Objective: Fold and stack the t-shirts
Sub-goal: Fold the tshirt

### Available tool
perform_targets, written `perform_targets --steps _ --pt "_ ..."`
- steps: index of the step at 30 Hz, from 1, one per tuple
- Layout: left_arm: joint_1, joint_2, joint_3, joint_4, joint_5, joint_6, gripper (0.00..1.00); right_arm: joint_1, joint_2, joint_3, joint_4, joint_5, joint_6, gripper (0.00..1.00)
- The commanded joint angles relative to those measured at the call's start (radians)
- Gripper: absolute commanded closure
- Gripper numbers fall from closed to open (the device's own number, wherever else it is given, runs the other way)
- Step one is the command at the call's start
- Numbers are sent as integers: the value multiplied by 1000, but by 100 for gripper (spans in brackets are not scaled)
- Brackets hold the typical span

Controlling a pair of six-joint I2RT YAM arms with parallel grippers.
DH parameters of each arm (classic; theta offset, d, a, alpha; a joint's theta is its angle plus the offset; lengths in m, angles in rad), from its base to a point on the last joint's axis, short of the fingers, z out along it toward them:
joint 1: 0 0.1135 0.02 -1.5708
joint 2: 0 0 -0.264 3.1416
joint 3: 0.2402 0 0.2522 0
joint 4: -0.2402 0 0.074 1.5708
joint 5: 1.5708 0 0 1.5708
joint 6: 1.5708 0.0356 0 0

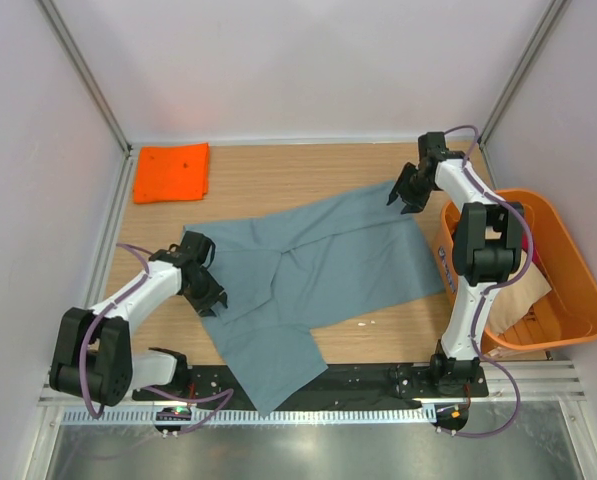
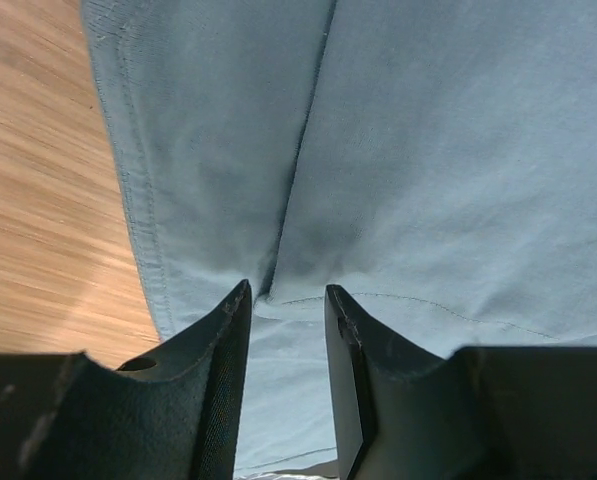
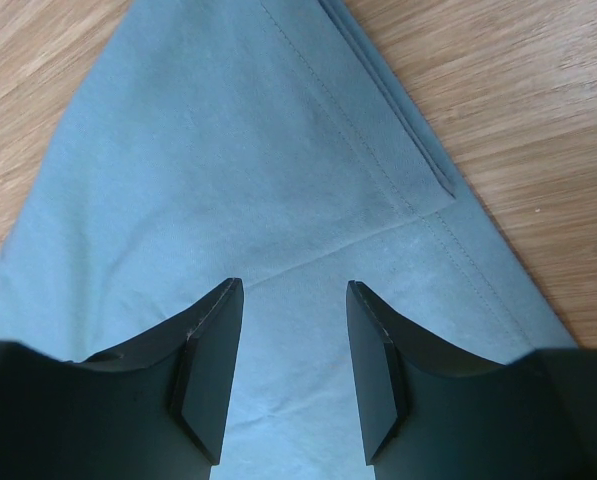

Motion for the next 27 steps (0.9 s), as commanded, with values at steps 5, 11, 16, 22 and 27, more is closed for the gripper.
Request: perform_targets --steps 5,11,16,22,27 --pt "-5 11 -2 53 27 -4 70 4 -37 8 29 -22 1 49" --pt "-5 30 4 36 44 -14 73 6 -25 20 22 -18 4 49" --pt "-5 23 30 -32 0 -17 63 4 -19 33 17 -18 0 48" --pt "-6 45 1 30 42 -31 70 4 -12 25 20 -22 3 49" --pt "-6 31 2 30 36 -31 86 4 -20 2 25 -10 11 49"
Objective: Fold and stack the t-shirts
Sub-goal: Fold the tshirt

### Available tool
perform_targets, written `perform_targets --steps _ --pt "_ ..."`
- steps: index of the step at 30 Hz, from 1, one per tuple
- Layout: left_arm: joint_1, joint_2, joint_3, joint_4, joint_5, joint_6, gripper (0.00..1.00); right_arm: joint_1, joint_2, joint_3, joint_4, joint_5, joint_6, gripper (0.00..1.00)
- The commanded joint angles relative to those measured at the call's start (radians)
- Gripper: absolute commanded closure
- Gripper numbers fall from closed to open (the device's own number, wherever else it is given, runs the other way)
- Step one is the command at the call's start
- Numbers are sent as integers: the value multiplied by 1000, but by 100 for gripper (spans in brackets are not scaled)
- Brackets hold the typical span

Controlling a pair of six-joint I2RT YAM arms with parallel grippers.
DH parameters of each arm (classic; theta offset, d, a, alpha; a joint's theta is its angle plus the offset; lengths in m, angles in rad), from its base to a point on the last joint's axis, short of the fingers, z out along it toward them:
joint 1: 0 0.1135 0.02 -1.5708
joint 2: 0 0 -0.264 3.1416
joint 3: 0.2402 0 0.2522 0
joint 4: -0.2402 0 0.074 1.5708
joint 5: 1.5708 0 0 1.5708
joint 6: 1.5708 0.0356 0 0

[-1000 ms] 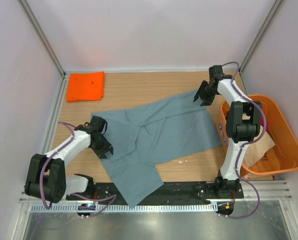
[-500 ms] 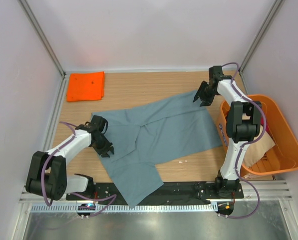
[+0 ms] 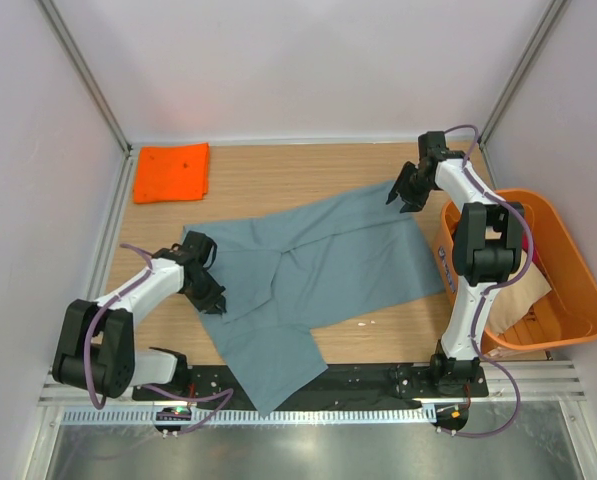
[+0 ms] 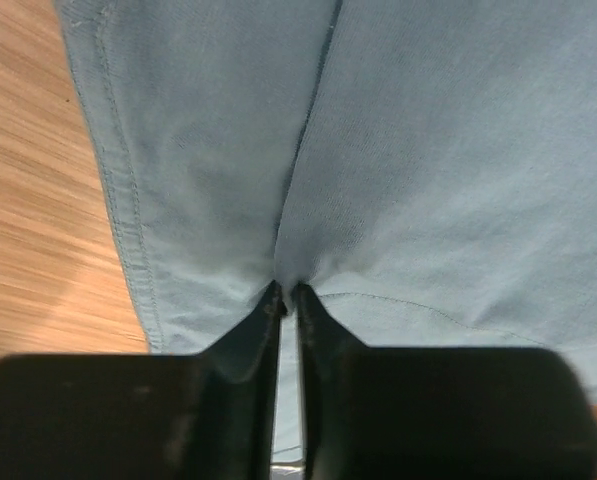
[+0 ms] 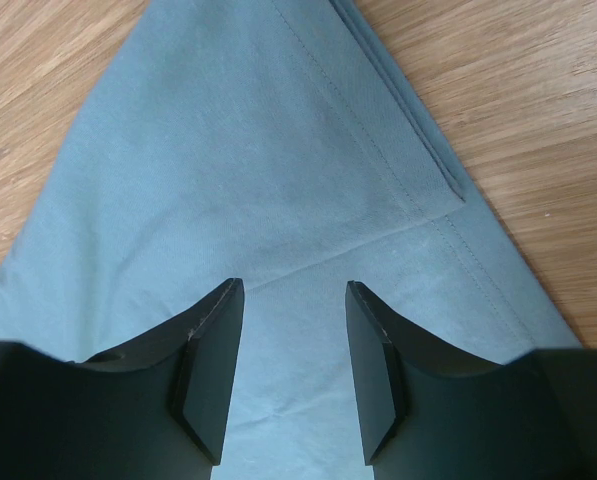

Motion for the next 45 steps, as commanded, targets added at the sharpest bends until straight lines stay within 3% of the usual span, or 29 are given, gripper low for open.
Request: perform_targets --steps 1,4,13,26,34,37,38,41,45 --pt "-5 -13 9 9 1 -5 93 4 -22 -4 18 12 14 49" --pt "-6 -17 33 -23 -14 13 100 4 -27 -31 27 49 63 51" --pt "-39 -24 153 -75 -76 65 100 6 -43 -124 107 189 224 62" --pt "-51 -36 188 -92 -100 94 100 4 32 -75 124 268 198 60" --pt "-51 -34 217 -106 -123 111 100 4 72 -46 130 264 198 65" --pt "-49 -34 239 -117 -137 127 100 4 69 -41 127 273 195 74" --pt "-49 -31 246 -124 -146 131 100 3 67 -35 123 277 194 82" --pt "-49 -28 280 -138 -157 157 100 3 55 -6 106 290 177 94" --pt "-49 -25 343 -143 -194 194 100 7 35 29 78 285 166 99"
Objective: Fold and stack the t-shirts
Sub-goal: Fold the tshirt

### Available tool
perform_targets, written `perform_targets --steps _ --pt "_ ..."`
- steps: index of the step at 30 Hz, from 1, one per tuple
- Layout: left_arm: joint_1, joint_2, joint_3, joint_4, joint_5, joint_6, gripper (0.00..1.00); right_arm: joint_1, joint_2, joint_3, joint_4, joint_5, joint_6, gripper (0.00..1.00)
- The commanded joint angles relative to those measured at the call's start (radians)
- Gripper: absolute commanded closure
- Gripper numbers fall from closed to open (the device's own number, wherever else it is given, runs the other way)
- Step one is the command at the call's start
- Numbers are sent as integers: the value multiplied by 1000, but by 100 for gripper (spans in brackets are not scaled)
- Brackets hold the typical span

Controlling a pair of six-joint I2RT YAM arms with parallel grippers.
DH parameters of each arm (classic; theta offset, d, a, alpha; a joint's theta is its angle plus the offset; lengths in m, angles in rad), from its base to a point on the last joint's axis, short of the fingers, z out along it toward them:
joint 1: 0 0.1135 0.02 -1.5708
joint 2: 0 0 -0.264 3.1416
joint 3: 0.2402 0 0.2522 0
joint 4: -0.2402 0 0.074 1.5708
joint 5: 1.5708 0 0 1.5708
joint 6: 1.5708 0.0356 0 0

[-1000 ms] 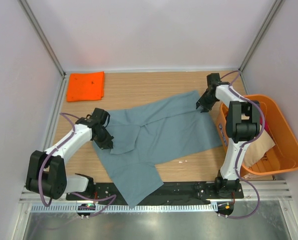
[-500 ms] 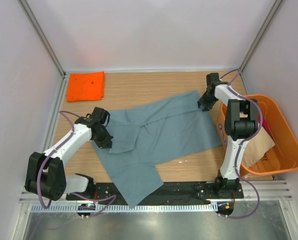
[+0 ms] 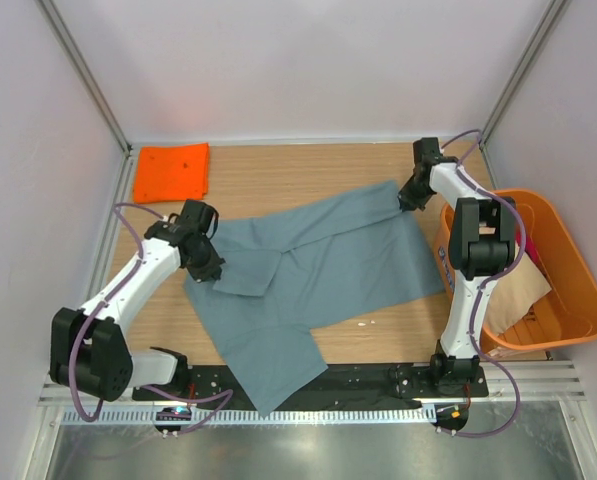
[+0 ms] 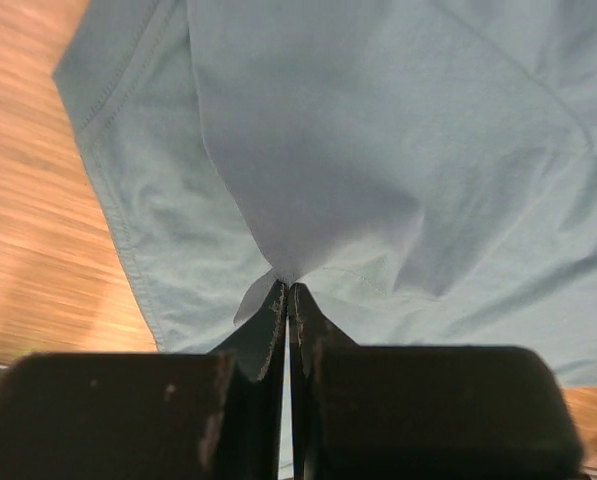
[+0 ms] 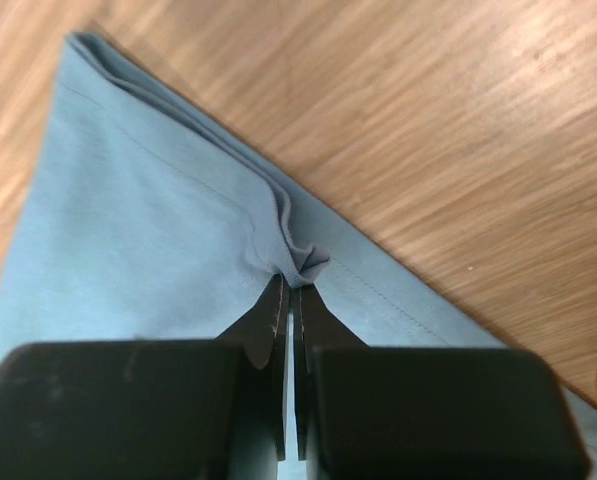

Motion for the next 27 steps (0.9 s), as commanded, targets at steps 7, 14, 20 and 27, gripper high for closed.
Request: perform_targets --steps 7,14,20,27 --pt "-4 46 267 38 -129 164 100 6 -13 132 104 -75 -65 99" --pt "102 197 536 101 -137 278 100 6 162 382 207 -229 -39 99" --pt "180 313 677 244 -81 367 100 8 251 496 311 -275 -2 99" --pt "208 442 802 301 -43 418 100 -1 288 496 478 -332 64 99"
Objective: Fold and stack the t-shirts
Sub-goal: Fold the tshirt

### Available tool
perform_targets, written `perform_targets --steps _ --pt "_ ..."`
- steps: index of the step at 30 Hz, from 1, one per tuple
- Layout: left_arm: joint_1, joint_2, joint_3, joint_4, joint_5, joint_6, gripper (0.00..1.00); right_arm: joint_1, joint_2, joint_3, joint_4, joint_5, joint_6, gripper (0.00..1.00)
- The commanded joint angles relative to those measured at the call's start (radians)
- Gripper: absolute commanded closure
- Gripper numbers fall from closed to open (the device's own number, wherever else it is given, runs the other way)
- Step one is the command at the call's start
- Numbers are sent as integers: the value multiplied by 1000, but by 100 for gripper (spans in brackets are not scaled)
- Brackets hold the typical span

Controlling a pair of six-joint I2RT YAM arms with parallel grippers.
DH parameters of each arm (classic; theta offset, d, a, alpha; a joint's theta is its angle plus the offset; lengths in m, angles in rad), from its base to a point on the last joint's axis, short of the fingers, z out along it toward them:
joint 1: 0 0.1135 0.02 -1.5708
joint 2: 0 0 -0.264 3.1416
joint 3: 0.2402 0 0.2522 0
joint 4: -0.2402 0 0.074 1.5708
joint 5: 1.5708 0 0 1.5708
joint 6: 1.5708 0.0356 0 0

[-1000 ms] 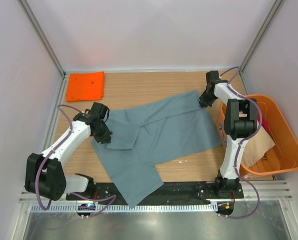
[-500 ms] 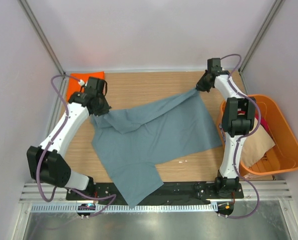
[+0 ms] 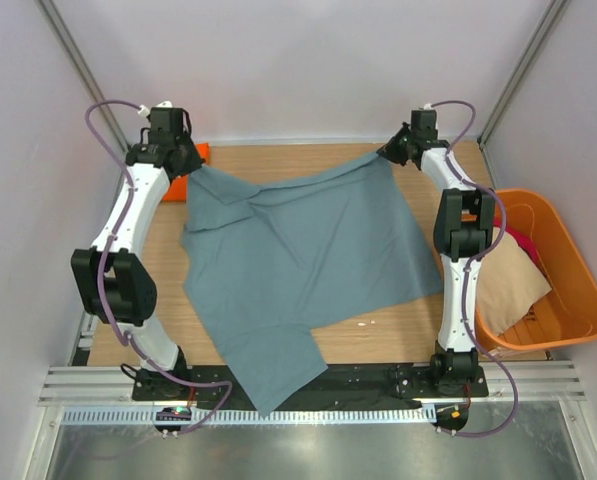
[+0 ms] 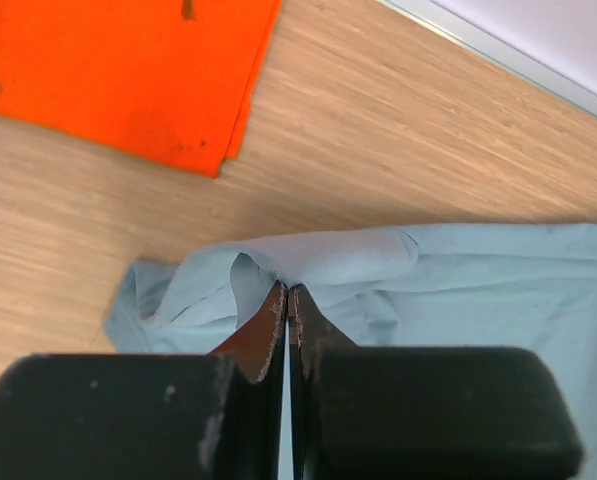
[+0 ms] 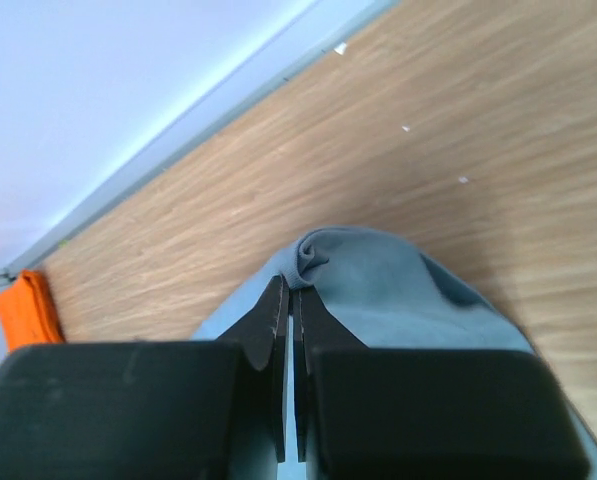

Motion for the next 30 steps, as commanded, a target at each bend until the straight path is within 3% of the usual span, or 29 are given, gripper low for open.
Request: perform_targets --steps 1,8,17,23,30 --pt "11 31 78 75 15 50 100 -8 1 50 165 -53 49 99" --pt "34 80 154 60 -8 76 100 -14 61 110 279 -90 145 99" --pt "46 119 137 156 217 114 100 -55 72 116 302 -84 180 99" --pt "49 149 138 227 236 130 100 -78 83 122 310 -112 203 99" --pt "49 114 148 143 242 104 100 -83 84 120 252 -147 212 99"
